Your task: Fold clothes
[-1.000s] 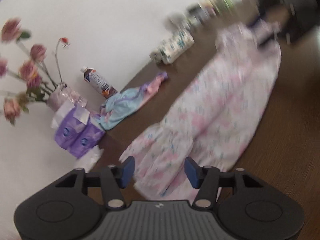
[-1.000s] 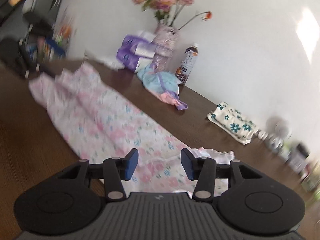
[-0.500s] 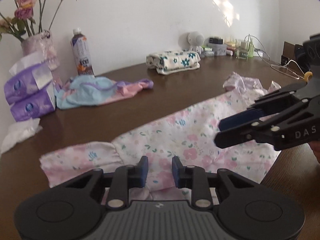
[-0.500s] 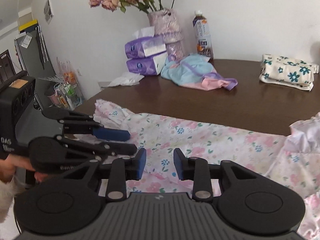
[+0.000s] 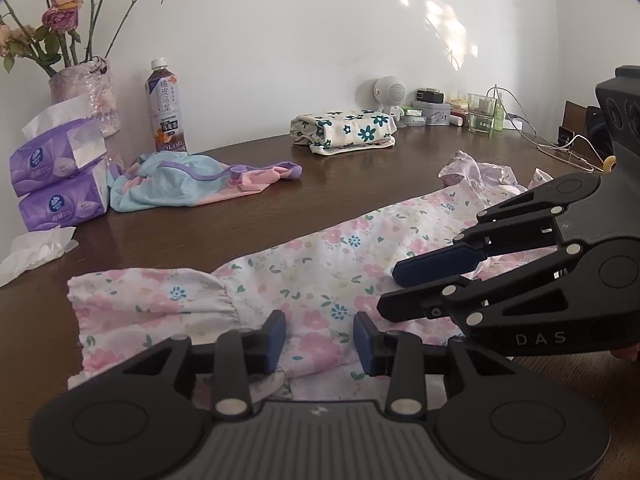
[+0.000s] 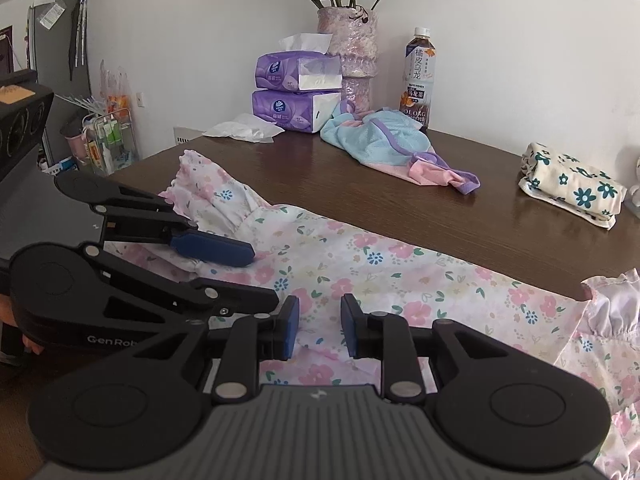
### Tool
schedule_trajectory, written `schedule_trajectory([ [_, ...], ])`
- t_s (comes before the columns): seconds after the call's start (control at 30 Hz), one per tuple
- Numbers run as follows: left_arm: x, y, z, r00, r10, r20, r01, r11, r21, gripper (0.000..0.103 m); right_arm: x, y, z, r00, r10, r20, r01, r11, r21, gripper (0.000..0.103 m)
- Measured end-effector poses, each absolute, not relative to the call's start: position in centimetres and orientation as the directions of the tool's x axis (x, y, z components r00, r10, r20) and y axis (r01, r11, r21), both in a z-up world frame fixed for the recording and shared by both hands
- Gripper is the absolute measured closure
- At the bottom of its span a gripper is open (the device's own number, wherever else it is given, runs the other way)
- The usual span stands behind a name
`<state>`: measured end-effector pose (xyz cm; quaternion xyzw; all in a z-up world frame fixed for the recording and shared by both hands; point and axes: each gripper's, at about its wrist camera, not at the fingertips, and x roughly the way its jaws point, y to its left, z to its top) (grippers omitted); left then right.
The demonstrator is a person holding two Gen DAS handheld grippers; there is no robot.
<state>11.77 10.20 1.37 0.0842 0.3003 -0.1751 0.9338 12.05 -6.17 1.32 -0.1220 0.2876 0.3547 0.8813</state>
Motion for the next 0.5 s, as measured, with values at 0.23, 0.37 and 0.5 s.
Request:
schedule_trajectory([
  [0.23, 11.7, 10.2, 1.3, 0.760, -0.267, -0.593, 0.370, 0.927, 0.057, 0.067, 12.4, -6.8, 0.9, 0.573, 0.545, -0.612, -0.678, 0.735, 0.020, 0.069],
  [0.37, 11.8, 10.4, 1.3, 0.755, -0.276, -0.594, 0.371, 0.928, 0.040, 0.064, 12.3, -7.4, 0.7, 0.565, 0.569, -0.597, -0.677, 0.734, 0.058, 0.061],
  [0.5, 11.8, 10.4, 1.3, 0.753, -0.280, -0.595, 0.373, 0.927, 0.036, 0.062, 11.8, -7.0, 0.6, 0.579, 0.552, -0.601, -0.678, 0.734, 0.021, 0.061],
])
